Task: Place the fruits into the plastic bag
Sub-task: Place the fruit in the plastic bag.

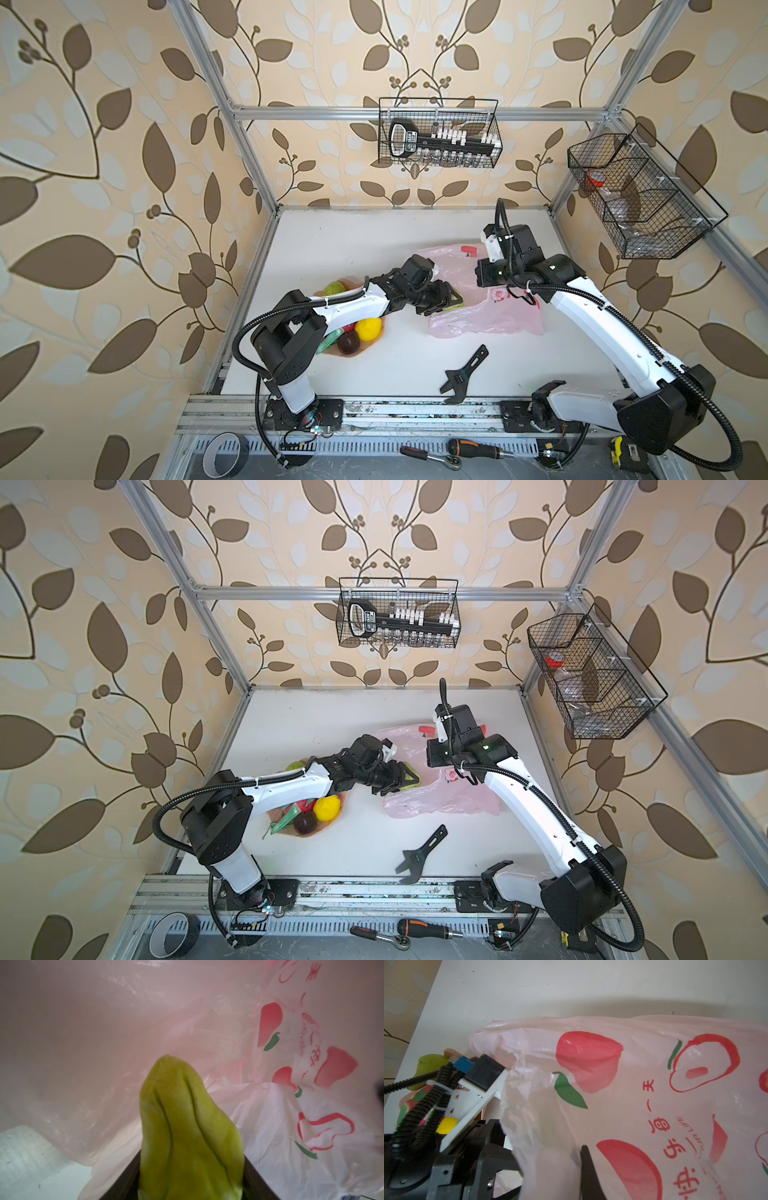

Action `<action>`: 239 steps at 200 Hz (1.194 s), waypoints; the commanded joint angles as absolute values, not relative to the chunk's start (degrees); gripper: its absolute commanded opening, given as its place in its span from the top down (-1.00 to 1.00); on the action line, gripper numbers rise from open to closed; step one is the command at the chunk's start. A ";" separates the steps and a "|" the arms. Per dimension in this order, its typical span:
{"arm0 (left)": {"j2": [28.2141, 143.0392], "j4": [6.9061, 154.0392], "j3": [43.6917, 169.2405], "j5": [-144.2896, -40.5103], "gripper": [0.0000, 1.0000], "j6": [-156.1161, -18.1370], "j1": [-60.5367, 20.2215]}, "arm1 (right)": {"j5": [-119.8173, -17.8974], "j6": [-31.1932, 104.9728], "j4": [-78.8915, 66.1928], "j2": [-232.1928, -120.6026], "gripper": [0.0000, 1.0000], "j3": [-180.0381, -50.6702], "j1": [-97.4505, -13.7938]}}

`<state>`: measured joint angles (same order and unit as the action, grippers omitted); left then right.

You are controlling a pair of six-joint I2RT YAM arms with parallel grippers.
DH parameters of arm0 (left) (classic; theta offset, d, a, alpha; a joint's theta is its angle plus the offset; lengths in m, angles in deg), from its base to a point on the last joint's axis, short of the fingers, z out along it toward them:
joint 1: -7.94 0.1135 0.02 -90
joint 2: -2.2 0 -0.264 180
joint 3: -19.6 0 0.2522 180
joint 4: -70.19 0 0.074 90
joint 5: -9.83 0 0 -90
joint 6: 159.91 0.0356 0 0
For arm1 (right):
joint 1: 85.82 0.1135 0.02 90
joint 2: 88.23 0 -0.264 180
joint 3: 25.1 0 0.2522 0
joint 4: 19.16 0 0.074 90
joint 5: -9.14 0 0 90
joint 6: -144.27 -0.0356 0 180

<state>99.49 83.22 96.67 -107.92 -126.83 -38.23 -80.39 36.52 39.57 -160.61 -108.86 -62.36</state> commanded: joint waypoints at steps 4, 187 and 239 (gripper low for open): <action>95.51 84.90 97.30 -105.34 0.86 -125.21 -38.91 | -79.25 36.40 39.58 -159.51 1.00 -108.43 -62.92; 88.49 83.76 91.81 -107.16 0.79 -120.09 -39.39 | -55.38 20.81 29.45 -158.91 1.00 -104.39 -64.64; 80.44 93.48 91.75 -104.31 0.78 -116.81 -38.20 | -50.37 15.04 24.44 -158.19 1.00 -102.63 -64.58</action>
